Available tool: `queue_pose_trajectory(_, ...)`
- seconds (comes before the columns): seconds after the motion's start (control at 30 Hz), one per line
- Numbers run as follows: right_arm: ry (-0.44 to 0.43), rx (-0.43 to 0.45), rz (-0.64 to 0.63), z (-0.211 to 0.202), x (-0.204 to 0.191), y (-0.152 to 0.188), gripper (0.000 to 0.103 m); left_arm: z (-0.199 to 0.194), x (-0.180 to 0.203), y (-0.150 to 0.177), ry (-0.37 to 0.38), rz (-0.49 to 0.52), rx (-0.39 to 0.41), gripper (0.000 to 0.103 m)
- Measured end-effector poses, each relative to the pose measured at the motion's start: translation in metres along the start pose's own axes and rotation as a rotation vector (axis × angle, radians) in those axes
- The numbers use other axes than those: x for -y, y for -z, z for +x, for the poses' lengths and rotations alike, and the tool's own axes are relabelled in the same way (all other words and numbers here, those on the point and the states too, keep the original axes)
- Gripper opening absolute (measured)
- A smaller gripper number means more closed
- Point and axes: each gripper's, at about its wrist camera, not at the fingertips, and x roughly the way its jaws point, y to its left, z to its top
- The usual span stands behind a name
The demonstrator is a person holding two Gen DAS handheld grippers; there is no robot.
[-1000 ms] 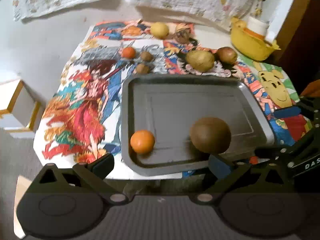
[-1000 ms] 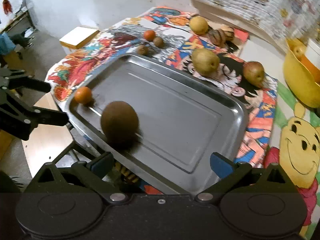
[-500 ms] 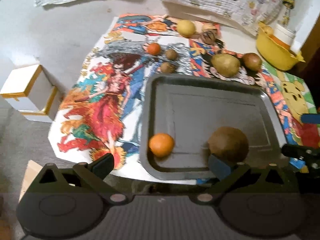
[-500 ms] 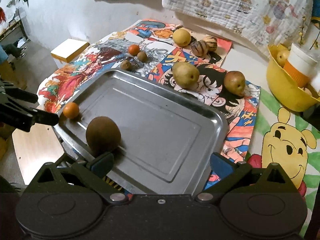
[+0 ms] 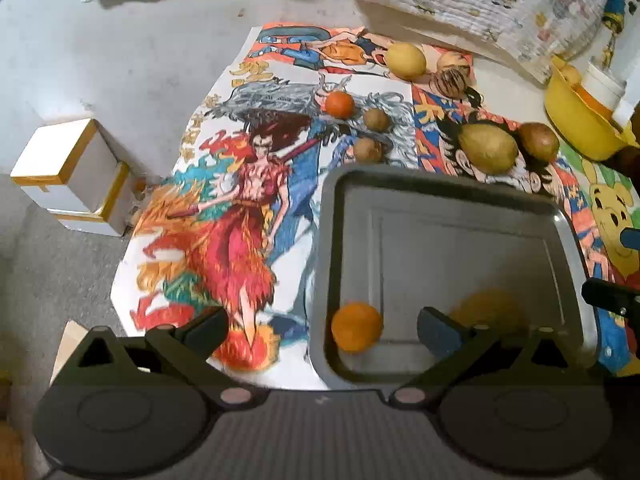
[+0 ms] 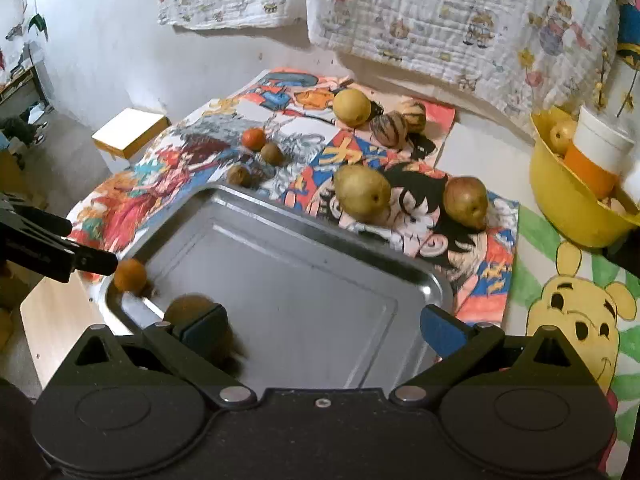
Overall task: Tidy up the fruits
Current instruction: 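Move the right tool to a green pear while the left tool reaches a small brown fruit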
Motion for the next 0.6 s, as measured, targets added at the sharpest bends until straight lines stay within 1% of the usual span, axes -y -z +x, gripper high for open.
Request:
queue_pose_trajectory(0.13,0.009,0.002,0.005,0.011,-0.001,-0.017,0.102,0.006,-0.006,-0.018,0.018,0.001,0.009,0.102)
queue_pose_trajectory(0.33,0.028,-0.002,0.024,0.028,-0.004,-0.037,0.102,0.021,-0.014,-0.048,0.058,0.032,0.007,0.102)
queue_pose_trajectory(0.43,0.048,-0.01,0.045,0.037,-0.005,-0.046,0.102,0.03,-0.017,-0.062,0.086,0.057,0.005,0.102)
queue_pose_trajectory(0.6,0.094,-0.047,0.071,0.055,-0.004,-0.053,0.102,0.049,-0.014,-0.084,0.13,0.102,-0.006,0.102)
